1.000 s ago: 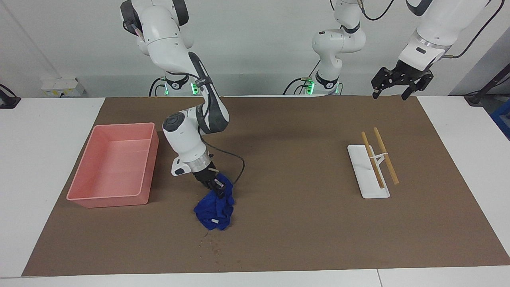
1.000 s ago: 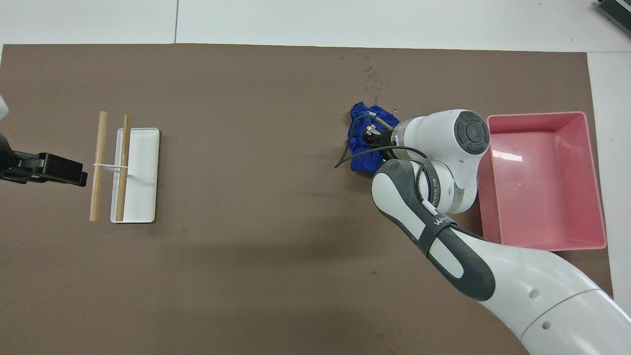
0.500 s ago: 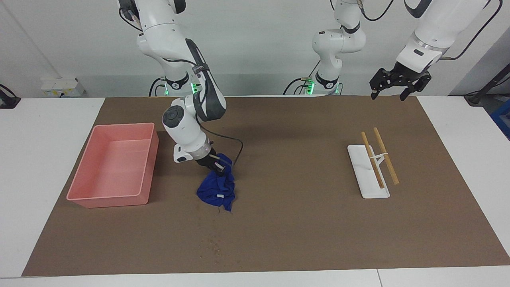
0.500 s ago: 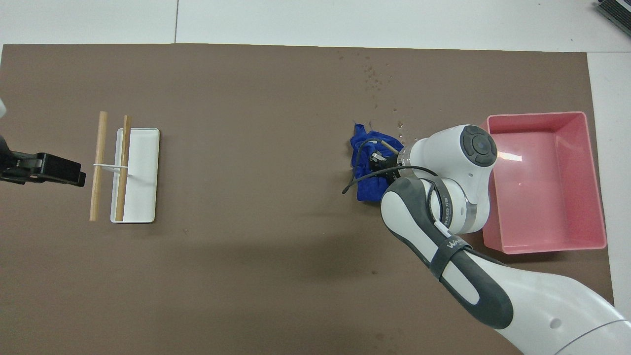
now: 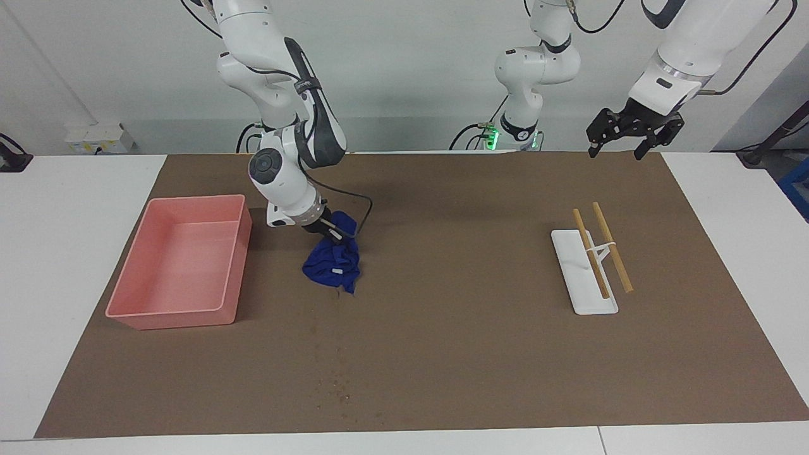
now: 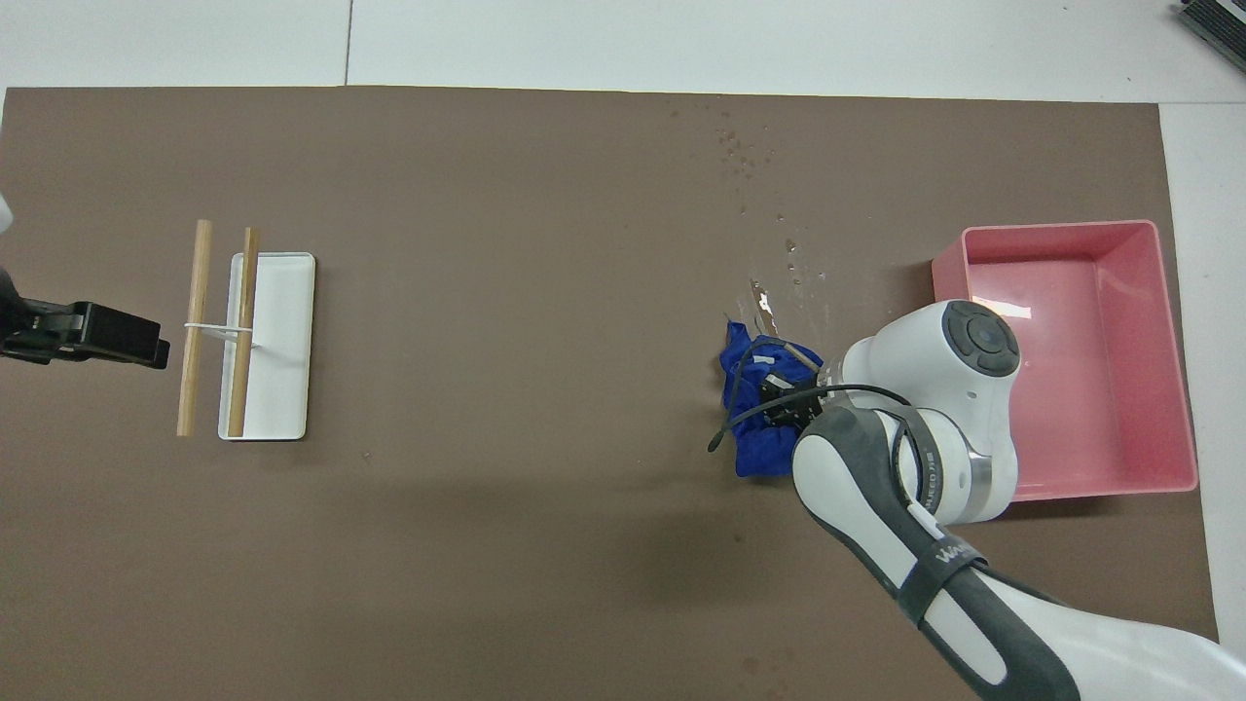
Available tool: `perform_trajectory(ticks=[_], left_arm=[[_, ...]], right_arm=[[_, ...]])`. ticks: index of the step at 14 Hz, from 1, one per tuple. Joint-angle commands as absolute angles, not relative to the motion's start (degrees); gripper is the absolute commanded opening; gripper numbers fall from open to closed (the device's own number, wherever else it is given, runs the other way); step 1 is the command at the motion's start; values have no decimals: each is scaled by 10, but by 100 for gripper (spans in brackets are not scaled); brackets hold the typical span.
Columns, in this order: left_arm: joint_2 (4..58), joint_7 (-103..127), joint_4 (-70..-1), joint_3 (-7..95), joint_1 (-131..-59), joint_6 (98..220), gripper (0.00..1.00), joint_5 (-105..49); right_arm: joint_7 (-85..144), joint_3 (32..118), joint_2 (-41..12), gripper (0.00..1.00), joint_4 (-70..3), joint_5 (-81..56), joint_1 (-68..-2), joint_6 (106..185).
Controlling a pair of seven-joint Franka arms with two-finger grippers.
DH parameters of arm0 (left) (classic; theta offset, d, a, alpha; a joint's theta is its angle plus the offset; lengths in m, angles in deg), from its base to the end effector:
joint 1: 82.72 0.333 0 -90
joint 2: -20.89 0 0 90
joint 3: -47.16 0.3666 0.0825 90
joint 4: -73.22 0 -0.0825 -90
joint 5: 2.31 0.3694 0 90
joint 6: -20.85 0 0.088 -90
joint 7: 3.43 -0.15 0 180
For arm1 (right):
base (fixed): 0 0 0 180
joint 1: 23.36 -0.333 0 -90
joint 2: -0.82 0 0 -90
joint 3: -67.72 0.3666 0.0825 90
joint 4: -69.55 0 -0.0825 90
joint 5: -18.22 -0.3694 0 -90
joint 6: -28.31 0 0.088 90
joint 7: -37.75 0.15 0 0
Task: Wipe water with towel using both arms
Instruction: 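Carry the towel into the pink bin with the right gripper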
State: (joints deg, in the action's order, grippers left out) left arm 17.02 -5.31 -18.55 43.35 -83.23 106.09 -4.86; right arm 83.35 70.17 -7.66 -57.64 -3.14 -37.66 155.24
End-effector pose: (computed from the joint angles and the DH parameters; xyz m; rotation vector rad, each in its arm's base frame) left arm 0.5026 -0.0463 0.6464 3.0970 -0.1715 -0.0735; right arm 0.4912 0.1732 0.3186 -2.7411 1.0821 0.4120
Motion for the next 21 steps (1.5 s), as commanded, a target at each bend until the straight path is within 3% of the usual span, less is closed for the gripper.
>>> perform_trajectory(ticks=[1,6,12,16,21], left_arm=[[164,-57,-191,438,-837,1054,100,-37],[164,-57,-191,438,-837,1054,100,-37],[164,-57,-191,438,-837,1054,100,-37],[164,-57,-191,438,-837,1054,100,-37],[164,-57,-191,438,-837,1054,100,-37]], right_arm=[[834,704,-31,0,-603,-31,-363,1501],[839,697,20,0,-544,-23,-361,1381],[857,697,21,0,-390,45,-336,1283],[771,697,25,0,-334,101,-266,1224],[541,698,21,0,-329,222,-192,1252]])
